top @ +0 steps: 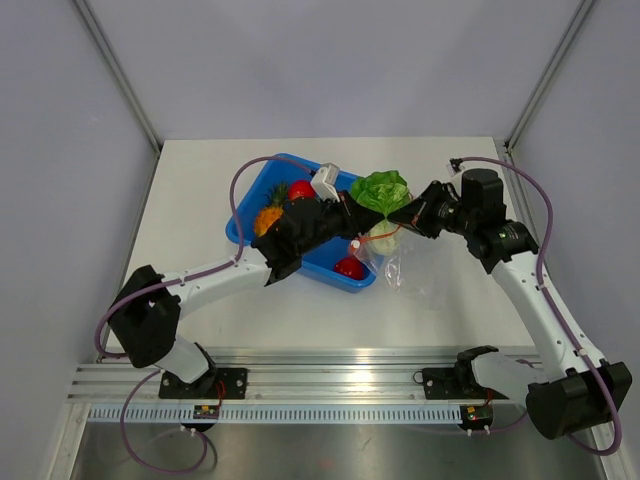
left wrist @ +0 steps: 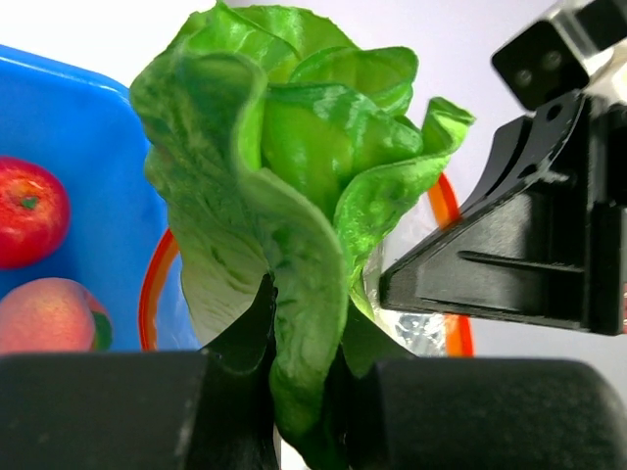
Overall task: Place the food in the zip-top bag and seal the zipper
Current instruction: Place the fake vegetable in the zipper food storage bag, then adjust the zipper on the food storage bag.
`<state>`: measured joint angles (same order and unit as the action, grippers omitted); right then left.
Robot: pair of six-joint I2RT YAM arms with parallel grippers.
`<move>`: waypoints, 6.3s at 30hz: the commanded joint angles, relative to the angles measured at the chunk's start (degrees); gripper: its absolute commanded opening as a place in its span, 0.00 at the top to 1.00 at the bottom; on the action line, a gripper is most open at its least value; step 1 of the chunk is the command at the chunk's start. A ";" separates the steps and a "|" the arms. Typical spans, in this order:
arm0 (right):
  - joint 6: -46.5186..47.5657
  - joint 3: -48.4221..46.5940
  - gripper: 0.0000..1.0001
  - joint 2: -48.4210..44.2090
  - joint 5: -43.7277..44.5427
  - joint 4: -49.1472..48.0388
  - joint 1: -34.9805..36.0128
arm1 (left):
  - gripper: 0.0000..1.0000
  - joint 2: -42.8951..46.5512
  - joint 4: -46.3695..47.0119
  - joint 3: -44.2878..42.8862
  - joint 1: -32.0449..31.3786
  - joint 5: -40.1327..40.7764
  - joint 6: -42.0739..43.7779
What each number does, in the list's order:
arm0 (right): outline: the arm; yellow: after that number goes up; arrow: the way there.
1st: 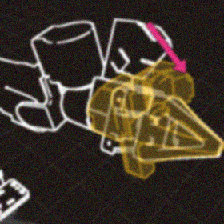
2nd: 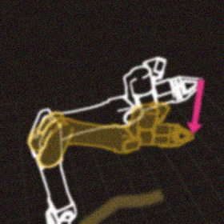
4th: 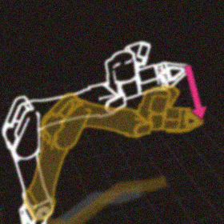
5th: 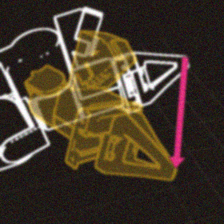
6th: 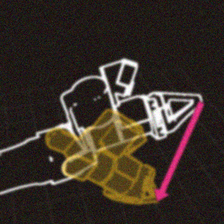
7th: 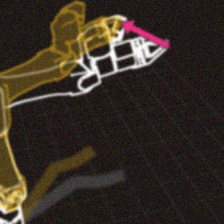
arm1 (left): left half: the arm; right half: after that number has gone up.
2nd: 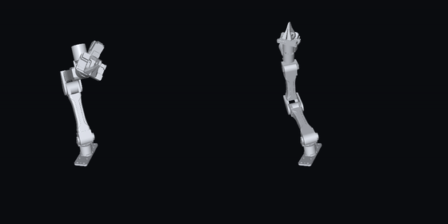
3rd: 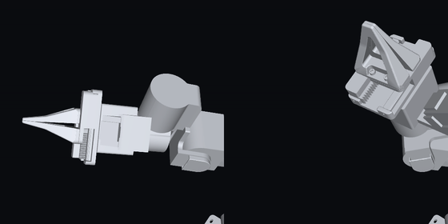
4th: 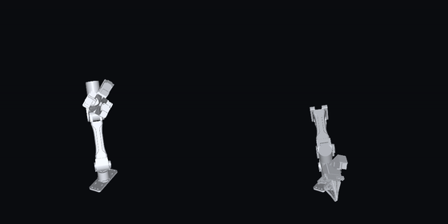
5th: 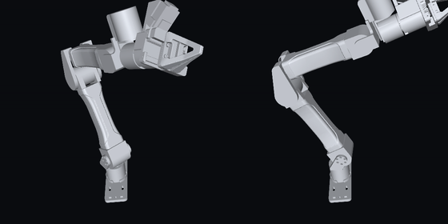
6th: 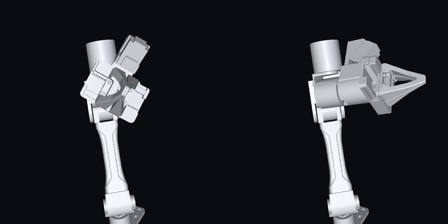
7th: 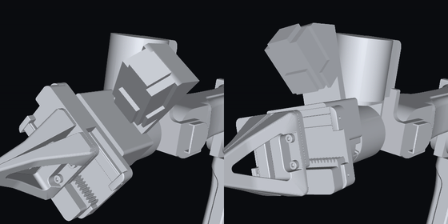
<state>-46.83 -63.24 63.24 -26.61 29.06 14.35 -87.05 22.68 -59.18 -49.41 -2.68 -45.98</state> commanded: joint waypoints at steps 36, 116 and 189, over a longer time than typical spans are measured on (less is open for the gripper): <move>-5.38 7.08 1.00 -5.94 2.62 -17.45 -0.29 | 0.01 10.84 -39.29 -13.96 -2.98 -6.02 19.96; -17.86 7.43 1.00 -3.04 -10.65 -43.03 -0.29 | 0.56 -7.44 13.62 4.42 9.51 -28.70 -29.08; 15.36 -0.91 0.77 -8.58 33.91 24.11 -0.37 | 1.00 -19.65 -52.47 -46.38 -5.00 -11.12 18.20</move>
<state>-32.25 -60.73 55.44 5.02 53.93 14.15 -109.65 -31.57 -102.50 -54.81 -12.84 -29.12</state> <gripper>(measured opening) 0.233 0.005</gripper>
